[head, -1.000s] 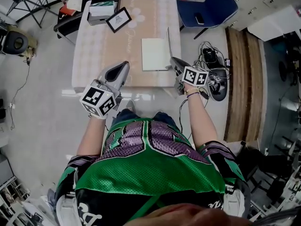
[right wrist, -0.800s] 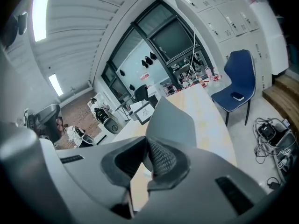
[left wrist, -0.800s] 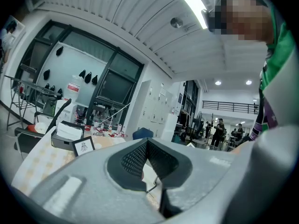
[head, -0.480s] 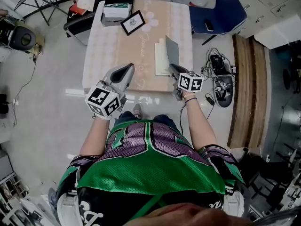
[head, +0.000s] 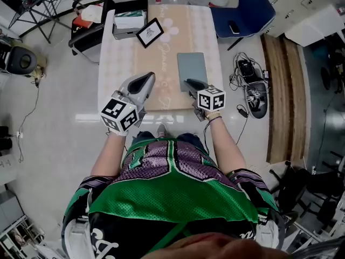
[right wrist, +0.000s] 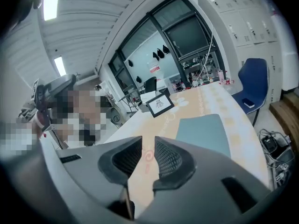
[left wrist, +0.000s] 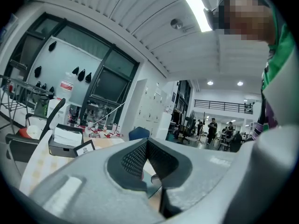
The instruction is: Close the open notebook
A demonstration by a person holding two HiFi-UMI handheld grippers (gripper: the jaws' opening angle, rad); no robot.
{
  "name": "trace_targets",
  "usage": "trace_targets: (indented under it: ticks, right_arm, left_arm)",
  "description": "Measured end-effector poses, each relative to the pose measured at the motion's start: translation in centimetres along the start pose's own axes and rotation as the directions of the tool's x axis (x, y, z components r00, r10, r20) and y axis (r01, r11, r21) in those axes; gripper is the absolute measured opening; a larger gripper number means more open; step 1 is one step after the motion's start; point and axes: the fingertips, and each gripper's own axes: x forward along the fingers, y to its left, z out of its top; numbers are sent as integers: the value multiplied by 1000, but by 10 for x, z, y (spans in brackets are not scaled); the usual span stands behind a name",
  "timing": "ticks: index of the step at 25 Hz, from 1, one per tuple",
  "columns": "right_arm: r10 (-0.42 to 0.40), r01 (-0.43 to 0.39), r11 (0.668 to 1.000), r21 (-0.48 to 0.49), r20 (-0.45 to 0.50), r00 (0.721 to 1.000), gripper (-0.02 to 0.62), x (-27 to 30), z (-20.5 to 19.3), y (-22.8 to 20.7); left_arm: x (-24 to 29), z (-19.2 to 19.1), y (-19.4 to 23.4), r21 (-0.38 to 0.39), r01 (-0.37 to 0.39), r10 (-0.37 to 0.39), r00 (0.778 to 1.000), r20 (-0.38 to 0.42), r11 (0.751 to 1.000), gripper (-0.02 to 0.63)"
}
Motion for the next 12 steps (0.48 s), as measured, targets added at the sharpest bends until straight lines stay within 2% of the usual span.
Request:
trace_targets:
  ticks: [6,12]
  right_arm:
    - [-54,55,998,-10,82,995,69,-22,32,-3]
    - [-116,123,992,-29,186,976,66,-60,62,-12]
  left_arm:
    - [14,15,0,19,46,-46,999,14,999,14]
    - [28,28,-6,37,63,-64,997,30,997,14]
